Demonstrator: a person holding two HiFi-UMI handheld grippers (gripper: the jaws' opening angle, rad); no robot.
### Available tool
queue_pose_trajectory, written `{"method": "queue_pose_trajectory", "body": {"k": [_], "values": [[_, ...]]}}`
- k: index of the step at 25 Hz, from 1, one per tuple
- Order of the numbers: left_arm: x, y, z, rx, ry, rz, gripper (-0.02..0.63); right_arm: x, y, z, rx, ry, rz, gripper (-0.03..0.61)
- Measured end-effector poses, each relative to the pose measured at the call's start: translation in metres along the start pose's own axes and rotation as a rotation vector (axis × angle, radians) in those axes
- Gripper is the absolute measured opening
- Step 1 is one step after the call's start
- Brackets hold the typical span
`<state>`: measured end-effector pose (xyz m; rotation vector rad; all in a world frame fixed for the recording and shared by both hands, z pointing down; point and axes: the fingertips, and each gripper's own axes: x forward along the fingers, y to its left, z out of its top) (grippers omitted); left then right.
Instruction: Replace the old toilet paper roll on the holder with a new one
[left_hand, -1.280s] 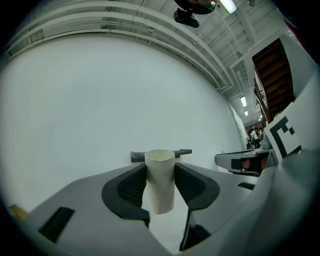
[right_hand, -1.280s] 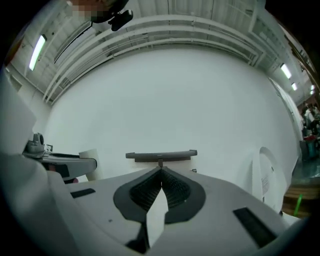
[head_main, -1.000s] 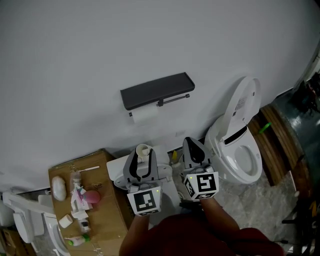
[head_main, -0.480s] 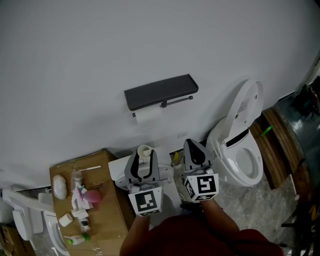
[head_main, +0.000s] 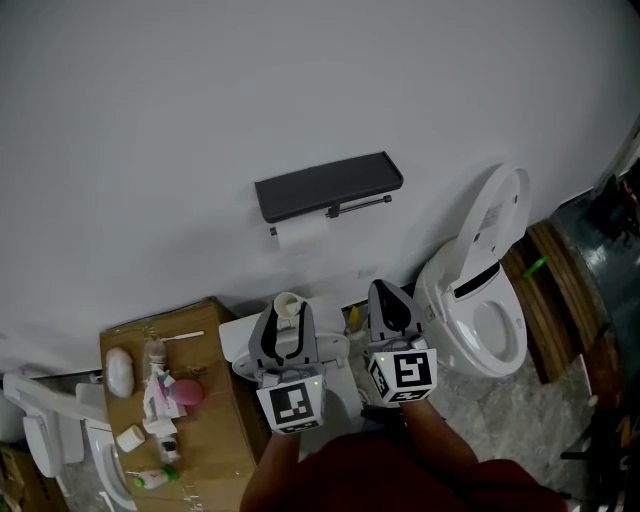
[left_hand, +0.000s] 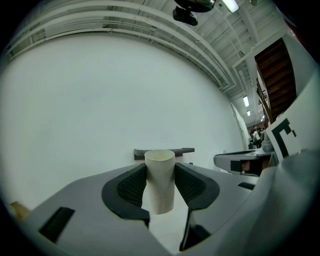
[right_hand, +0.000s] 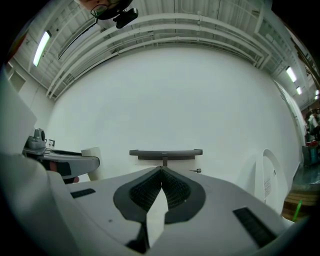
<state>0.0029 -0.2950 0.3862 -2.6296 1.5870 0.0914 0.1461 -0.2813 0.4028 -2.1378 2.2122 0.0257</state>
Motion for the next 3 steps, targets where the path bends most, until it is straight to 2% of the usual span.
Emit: {"method": "queue_pose_trajectory", "body": {"k": [3], "values": [[0.0014,0.003,-0.0004,0.002,-0.004,0.001,0.195,0.0023,0.0022,-0.0008,-0.006,0.002,0.001,0.018]]}}
